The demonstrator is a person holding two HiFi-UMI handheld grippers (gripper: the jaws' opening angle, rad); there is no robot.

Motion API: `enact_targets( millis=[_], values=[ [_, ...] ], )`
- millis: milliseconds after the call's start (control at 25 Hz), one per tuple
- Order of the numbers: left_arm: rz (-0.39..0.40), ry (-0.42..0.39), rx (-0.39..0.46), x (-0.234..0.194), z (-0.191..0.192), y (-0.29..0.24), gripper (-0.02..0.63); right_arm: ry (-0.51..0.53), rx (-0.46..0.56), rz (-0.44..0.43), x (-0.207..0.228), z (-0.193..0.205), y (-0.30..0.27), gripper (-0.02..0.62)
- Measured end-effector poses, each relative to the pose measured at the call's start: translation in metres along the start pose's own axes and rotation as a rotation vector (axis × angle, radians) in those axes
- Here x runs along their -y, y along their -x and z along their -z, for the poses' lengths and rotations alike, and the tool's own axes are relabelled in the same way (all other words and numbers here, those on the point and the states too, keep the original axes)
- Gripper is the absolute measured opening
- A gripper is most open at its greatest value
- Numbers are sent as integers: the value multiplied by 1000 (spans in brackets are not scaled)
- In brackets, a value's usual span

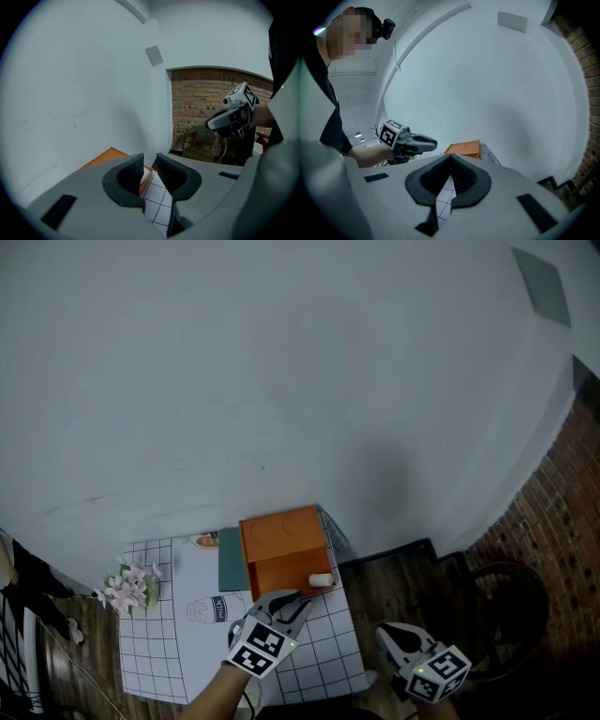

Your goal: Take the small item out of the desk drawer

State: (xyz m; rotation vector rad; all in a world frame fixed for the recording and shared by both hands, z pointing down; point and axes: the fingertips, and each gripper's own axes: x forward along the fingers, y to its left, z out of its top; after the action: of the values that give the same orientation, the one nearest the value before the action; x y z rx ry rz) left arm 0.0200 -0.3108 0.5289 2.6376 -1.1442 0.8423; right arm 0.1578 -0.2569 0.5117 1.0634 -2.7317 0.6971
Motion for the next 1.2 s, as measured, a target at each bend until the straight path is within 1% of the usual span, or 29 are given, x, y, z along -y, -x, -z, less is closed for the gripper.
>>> enact_targets(
  millis=[40, 80, 160, 320, 520, 800, 960, 1120, 1200],
  values=[
    [17, -10, -25, -2, 5, -11, 85, -2, -7, -4, 1, 1, -7, 5],
    [37, -20, -45, -4, 11, -22, 105, -5, -16, -9, 1, 2, -14, 5],
    [78, -39, -71, -7, 21, -41, 124, -11, -37, -18, 1, 6, -28, 5],
    [132, -70, -95, -16, 39, -69, 127, -28, -70, -32, -2, 15, -50, 5],
    [203, -77, -126, -24, 64, -108, 149, -63, -127, -24, 5, 34, -63, 5],
    [273, -128, -199, -30, 95, -152, 169, -112, -191, -18, 4, 62, -73, 5],
    [302, -163, -235, -31, 107, -167, 190, -115, -207, -22, -1, 73, -77, 5],
    [342, -147, -241, -36, 110, -177, 199, -129, -210, -21, -8, 75, -80, 5],
    [382, -124, -249, -37, 111, -181, 199, -136, -209, -17, -10, 77, -80, 5]
  ],
)
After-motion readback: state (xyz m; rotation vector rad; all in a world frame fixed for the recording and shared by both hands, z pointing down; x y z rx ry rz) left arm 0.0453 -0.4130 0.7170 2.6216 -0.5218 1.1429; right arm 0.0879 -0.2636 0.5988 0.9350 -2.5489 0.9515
